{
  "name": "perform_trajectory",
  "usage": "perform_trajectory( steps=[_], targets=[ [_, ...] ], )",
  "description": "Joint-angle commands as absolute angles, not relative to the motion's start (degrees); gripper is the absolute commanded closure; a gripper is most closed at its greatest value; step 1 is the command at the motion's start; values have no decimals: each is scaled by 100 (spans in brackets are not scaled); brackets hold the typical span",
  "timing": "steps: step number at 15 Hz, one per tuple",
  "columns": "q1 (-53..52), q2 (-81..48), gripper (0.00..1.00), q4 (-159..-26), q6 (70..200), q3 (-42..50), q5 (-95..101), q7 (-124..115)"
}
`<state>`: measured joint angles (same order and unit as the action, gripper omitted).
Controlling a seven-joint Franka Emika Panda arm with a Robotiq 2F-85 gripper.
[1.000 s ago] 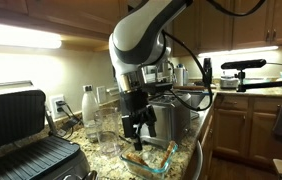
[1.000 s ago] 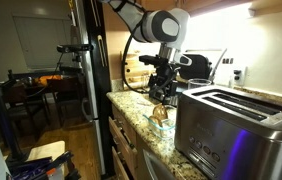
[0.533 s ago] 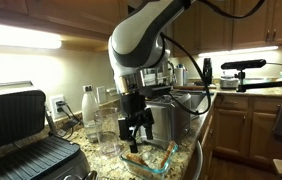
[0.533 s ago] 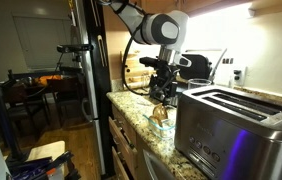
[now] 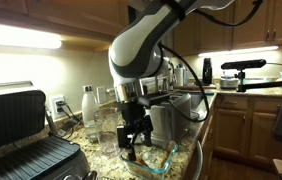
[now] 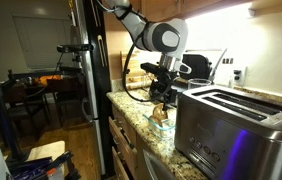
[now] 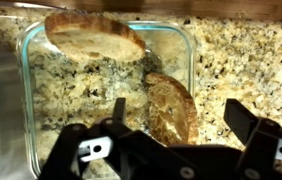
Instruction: Take the two slices of bread out of the bowl and put them in the toaster
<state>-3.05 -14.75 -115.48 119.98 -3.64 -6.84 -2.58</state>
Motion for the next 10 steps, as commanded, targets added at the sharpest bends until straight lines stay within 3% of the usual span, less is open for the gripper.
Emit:
perform_trajectory(
  steps=[1,10],
  targets=[
    [-326,-1517,0,-11561,12142,-374,-801,-353],
    [-380,-1570,0,-11547,12346,-359,-686,-536]
  ],
)
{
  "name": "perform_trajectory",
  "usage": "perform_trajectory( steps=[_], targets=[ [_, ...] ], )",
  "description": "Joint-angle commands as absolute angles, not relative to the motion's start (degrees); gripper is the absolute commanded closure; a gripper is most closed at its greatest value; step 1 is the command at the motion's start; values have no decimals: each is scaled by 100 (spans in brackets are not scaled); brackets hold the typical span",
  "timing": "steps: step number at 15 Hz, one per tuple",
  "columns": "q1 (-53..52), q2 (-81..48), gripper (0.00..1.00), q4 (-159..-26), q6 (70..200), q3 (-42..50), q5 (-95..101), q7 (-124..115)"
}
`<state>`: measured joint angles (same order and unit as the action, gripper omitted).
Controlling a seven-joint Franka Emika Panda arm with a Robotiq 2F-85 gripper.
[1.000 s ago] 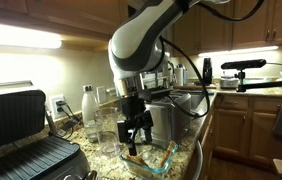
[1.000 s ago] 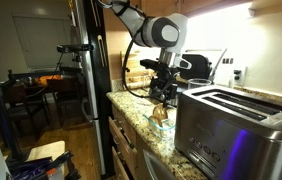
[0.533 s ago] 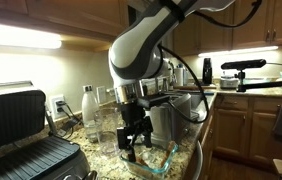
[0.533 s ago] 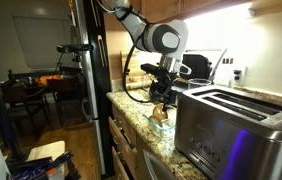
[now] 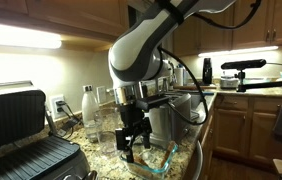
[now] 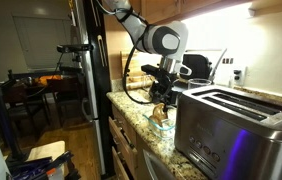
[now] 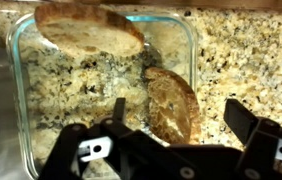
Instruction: Take the two slices of bread out of the bowl and put them in the toaster
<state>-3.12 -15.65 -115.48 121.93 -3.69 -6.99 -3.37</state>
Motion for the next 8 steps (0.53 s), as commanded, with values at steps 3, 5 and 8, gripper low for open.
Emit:
perform_trajectory(
  steps=[3,5,8],
  targets=[
    [-388,-1574,12,-11551,12419,-355,-685,-551],
    [-389,-1582,23,-11546,12452,-352,-685,-560],
    [-395,-1591,30,-11534,12468,-351,-682,-573]
  ],
)
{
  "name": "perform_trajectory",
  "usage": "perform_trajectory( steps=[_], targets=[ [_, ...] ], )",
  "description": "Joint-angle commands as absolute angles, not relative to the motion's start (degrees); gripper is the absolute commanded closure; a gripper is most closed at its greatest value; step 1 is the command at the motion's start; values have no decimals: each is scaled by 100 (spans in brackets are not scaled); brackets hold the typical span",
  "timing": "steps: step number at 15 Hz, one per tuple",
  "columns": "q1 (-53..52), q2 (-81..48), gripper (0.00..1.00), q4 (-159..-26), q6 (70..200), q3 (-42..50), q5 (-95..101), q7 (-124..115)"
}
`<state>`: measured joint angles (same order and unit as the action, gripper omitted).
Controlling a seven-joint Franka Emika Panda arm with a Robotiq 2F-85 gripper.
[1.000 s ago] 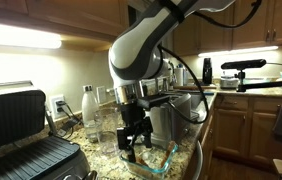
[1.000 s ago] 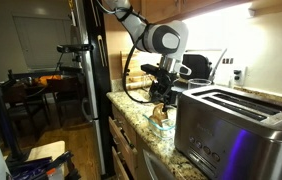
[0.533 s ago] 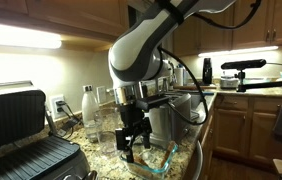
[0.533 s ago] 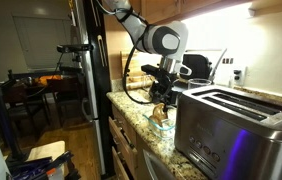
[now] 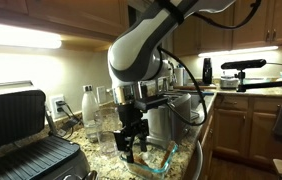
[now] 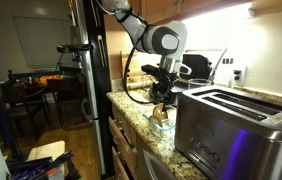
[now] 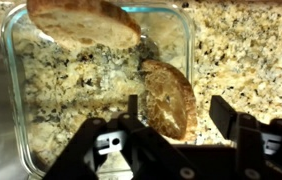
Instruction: Take the two slices of bread out of the bowl and put them in the toaster
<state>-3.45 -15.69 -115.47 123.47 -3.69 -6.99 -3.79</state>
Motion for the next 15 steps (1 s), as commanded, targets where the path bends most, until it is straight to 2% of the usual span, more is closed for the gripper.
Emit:
perform_trajectory(
  steps=[1,2,3,4,9,11,15],
  targets=[
    [-397,-1596,29,-11529,12472,-350,-681,-580],
    [-399,-1604,46,-11519,12471,-350,-675,-582],
    [-401,-1608,43,-11514,12470,-350,-673,-587],
    [-402,-1613,45,-11505,12465,-349,-670,-591],
    [-403,-1628,74,-11470,12452,-345,-661,-610],
    [-401,-1636,81,-11450,12447,-343,-662,-630],
    [-394,-1640,86,-11422,12446,-335,-663,-649]
  ],
)
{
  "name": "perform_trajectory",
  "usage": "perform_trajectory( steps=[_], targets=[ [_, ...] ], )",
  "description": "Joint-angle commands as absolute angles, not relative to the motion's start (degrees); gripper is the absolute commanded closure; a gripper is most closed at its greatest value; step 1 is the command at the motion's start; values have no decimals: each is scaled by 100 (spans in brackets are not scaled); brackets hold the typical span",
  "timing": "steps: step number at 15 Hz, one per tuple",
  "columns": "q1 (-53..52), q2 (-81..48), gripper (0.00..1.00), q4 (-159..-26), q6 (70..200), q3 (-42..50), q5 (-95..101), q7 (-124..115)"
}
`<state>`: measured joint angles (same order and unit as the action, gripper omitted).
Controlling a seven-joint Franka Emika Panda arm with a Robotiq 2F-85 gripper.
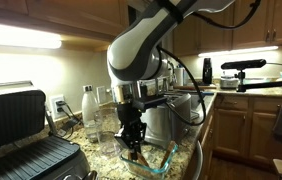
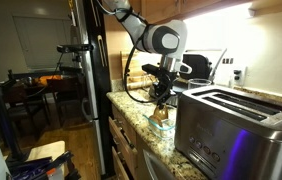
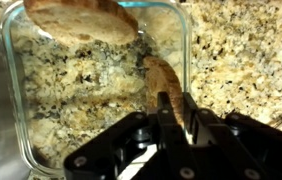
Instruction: Take the two slices of bread out of the bowl and put them in the toaster
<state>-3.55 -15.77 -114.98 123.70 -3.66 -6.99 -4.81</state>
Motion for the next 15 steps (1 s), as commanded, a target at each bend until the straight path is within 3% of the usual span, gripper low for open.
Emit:
perform_trajectory(
  steps=[1,2,15],
  targets=[
    [-389,-1628,86,-11420,12446,-328,-664,-658],
    [-381,-1583,91,-11442,12466,-317,-673,-683],
    [-444,-614,90,-11886,12760,-126,-5,-2119]
  ],
)
